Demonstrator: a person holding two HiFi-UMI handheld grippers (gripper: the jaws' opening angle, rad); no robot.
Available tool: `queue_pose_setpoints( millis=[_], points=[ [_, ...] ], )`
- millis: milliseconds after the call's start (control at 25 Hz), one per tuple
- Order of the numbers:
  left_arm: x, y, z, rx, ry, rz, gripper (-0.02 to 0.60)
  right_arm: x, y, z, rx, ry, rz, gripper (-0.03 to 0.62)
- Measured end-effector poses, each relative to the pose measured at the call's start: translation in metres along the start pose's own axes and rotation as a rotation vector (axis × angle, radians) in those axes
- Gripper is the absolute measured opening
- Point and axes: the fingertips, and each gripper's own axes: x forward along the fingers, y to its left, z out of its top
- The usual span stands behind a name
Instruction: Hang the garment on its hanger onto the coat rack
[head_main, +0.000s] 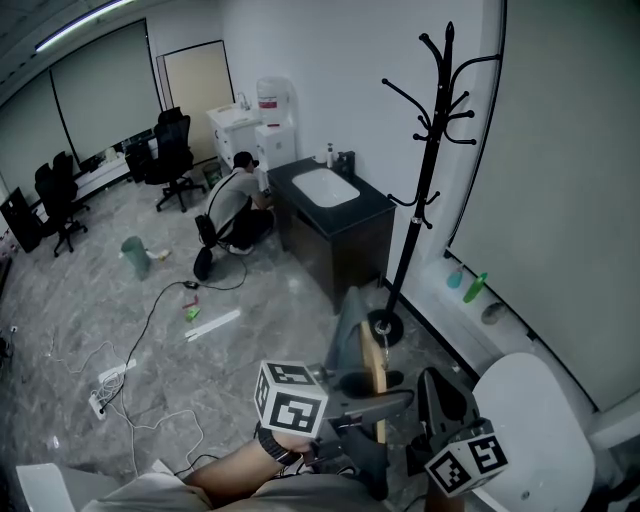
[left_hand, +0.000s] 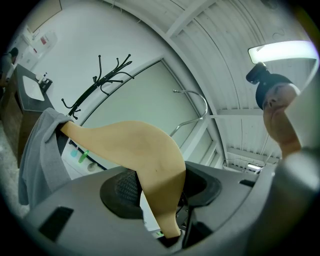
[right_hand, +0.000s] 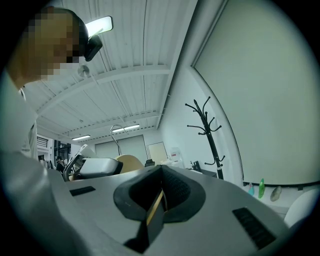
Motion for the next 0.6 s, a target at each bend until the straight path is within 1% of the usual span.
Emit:
queue_pose_setpoints(
  millis=[360, 600],
  points=[
    [0.012, 0.009, 0.003, 0.008, -0.034, 0.047, 0.202, -0.003, -0.015, 0.002, -0.014, 0.004, 0.047, 0.015],
    [0.014, 0.024, 0.013, 0.013, -0.053, 0.078, 0.202, 0.008, -0.024, 0.001, -0.002, 0.008, 0.079, 0.015]
  ],
)
